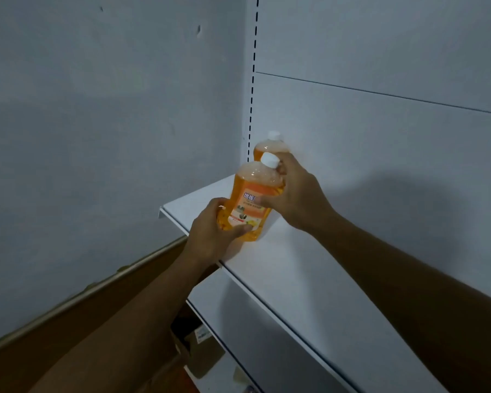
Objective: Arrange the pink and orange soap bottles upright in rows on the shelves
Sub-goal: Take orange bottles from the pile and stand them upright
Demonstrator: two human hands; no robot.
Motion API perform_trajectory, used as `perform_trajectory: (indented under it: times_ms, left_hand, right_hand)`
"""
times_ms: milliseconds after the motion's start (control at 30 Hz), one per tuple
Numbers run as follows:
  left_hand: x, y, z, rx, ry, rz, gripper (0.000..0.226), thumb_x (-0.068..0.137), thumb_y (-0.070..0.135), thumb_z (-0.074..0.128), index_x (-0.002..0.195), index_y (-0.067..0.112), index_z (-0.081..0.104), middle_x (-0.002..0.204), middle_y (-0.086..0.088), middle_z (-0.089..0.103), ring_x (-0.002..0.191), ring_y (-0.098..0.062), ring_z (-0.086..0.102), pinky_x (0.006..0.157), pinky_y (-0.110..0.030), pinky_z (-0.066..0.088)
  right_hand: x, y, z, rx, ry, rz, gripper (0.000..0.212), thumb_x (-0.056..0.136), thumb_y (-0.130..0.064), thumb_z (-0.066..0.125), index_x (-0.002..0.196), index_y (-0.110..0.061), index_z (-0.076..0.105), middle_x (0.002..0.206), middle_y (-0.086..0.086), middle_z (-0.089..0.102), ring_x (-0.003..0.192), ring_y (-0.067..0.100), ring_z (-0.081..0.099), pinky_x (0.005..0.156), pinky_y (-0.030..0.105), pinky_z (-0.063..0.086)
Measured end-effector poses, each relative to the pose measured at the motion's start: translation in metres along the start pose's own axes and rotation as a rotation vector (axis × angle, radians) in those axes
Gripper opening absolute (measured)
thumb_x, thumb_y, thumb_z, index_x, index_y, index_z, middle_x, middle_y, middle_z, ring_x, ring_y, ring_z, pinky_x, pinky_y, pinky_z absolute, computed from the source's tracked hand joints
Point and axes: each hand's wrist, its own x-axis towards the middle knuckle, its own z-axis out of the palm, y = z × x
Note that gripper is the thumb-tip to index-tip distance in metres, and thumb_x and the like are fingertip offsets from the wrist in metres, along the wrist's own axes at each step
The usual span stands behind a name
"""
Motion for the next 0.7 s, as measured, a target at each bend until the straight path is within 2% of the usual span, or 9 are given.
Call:
perform_trajectory:
  times_ms: [67,167,267,333,400,533,633,700]
  left_hand:
    - [0.020,-0.010,0.000,0.060,0.032,-0.008,0.059,0.074,0.037,0.080,0.123,0.022,0.050,0.107,0.011,0.061,0.092,-0.007,0.059,0.070,-0.016,0.043]
    - [0.048,-0.024,0.001,0.073,0.044,-0.020,0.058,0.073,0.036,0.081,0.122,0.020,0.052,0.112,0.007,0.063,0.097,-0.011,0.060,0.081,-0.028,0.049]
    - [0.071,-0.035,0.002,0.065,0.054,-0.041,0.056,0.074,0.036,0.080,0.120,0.020,0.052,0.113,0.005,0.064,0.098,-0.015,0.062,0.085,-0.033,0.051]
    - [0.083,-0.041,0.001,0.059,0.064,-0.053,0.057,0.075,0.040,0.079,0.120,0.019,0.052,0.116,0.002,0.065,0.098,-0.015,0.062,0.083,-0.032,0.052]
    - [0.093,-0.044,0.001,0.051,0.078,-0.065,0.060,0.074,0.047,0.077,0.121,0.019,0.052,0.116,0.002,0.065,0.094,-0.013,0.061,0.077,-0.027,0.048]
    - [0.110,-0.047,-0.002,0.100,0.090,-0.065,0.056,0.079,0.042,0.073,0.124,0.016,0.053,0.118,0.002,0.064,0.094,-0.012,0.059,0.074,-0.022,0.044]
    - [0.116,-0.044,-0.002,0.121,0.069,-0.066,0.057,0.080,0.039,0.074,0.127,0.014,0.052,0.123,-0.001,0.064,0.101,-0.016,0.061,0.079,-0.023,0.045]
    - [0.115,-0.041,0.000,0.110,0.063,-0.071,0.057,0.081,0.038,0.073,0.128,0.014,0.051,0.124,-0.002,0.063,0.106,-0.020,0.062,0.082,-0.026,0.045]
  right_hand:
    - [0.016,0.005,0.016,-0.059,0.026,-0.023,0.080,0.075,-0.022,0.081,0.141,-0.019,0.037,0.127,0.005,0.060,0.111,0.024,0.061,0.092,0.037,0.053]
    - [0.039,0.013,0.037,-0.083,0.058,-0.024,0.080,0.076,-0.018,0.080,0.143,-0.018,0.036,0.132,0.006,0.056,0.119,0.025,0.055,0.098,0.039,0.049]
    - [0.060,0.018,0.051,-0.077,0.018,-0.031,0.078,0.081,-0.011,0.074,0.146,-0.018,0.033,0.138,0.006,0.050,0.125,0.025,0.049,0.102,0.042,0.046]
    - [0.072,0.020,0.058,-0.078,-0.050,-0.035,0.077,0.083,-0.009,0.071,0.148,-0.016,0.030,0.140,0.007,0.048,0.126,0.026,0.048,0.102,0.045,0.046]
    - [0.081,0.021,0.065,-0.108,-0.093,-0.053,0.080,0.083,-0.011,0.072,0.149,-0.013,0.026,0.144,0.007,0.042,0.130,0.026,0.044,0.106,0.042,0.043]
    - [0.090,0.027,0.076,-0.146,-0.114,-0.055,0.086,0.088,-0.014,0.069,0.153,-0.012,0.013,0.156,0.007,0.025,0.141,0.022,0.028,0.108,0.025,0.028]
    - [0.092,0.031,0.084,-0.168,-0.104,-0.050,0.094,0.089,-0.015,0.068,0.154,-0.017,0.001,0.161,0.003,0.010,0.146,0.023,0.020,0.112,0.034,0.028]
    - [0.093,0.033,0.085,-0.184,-0.094,-0.047,0.095,0.089,-0.016,0.068,0.154,-0.016,-0.001,0.162,0.003,0.008,0.146,0.024,0.019,0.114,0.039,0.027]
